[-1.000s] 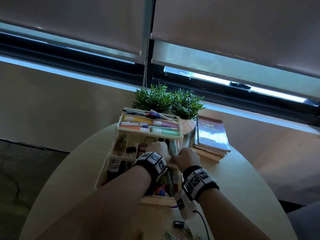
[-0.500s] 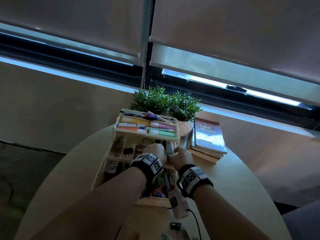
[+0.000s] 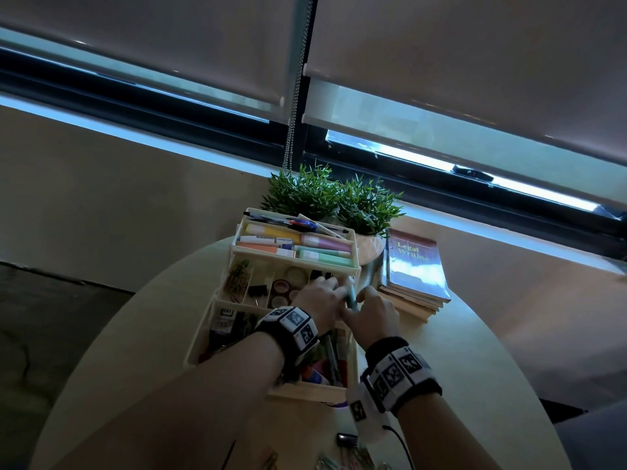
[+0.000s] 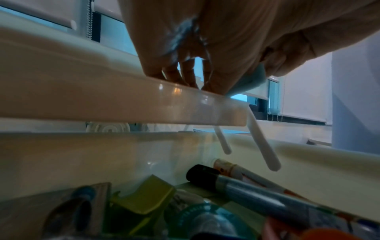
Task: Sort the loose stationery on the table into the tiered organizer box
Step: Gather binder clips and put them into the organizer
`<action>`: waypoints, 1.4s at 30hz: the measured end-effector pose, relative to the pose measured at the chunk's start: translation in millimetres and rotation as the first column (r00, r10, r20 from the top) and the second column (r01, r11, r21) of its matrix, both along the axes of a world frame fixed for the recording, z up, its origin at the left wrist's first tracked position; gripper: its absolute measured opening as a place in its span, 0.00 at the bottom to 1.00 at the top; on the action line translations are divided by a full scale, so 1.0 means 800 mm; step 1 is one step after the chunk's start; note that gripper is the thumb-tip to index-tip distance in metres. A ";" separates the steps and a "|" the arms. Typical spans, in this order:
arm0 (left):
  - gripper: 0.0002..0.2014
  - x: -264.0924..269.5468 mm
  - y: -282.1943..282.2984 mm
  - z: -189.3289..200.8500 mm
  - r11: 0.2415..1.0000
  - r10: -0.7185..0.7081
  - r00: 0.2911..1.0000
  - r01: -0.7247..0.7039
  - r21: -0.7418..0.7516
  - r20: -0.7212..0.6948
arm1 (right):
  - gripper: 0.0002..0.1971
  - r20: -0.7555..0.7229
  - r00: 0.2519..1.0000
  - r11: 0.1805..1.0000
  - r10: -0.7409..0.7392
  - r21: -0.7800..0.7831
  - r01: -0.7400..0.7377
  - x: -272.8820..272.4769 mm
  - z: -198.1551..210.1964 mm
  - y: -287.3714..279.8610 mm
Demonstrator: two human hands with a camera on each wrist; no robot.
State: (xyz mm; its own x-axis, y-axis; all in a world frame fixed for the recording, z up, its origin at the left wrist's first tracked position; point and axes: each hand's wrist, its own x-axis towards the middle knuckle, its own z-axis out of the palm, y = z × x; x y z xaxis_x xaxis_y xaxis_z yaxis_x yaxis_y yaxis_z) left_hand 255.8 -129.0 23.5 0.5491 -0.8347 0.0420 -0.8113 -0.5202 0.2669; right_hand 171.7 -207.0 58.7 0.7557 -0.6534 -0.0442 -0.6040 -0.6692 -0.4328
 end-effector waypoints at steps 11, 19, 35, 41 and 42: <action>0.18 0.008 -0.005 0.013 0.980 -0.065 0.993 0.046 0.193 0.094 | 0.15 -0.034 0.997 0.998 0.068 -0.017 -0.068 0.001 -0.003 -0.007; 0.22 0.002 -0.023 0.013 0.985 0.116 0.988 -0.101 0.139 -0.101 | 0.18 -0.012 0.995 0.994 0.103 -0.047 -0.103 -0.001 0.010 -0.013; 0.14 -0.004 -0.025 0.025 0.972 0.225 0.964 -0.213 0.094 -0.139 | 0.11 0.171 0.985 0.999 0.034 0.013 -0.036 -0.033 0.019 -0.021; 0.16 0.004 -0.012 0.027 0.938 0.325 0.895 -0.346 -0.015 -0.307 | 0.06 0.270 0.946 0.925 -0.180 0.374 0.069 -0.039 0.003 -0.037; 0.16 0.005 -0.008 0.025 0.930 0.339 0.884 -0.366 -0.025 -0.323 | 0.07 0.292 0.928 0.888 -0.232 0.453 0.079 -0.040 0.003 -0.038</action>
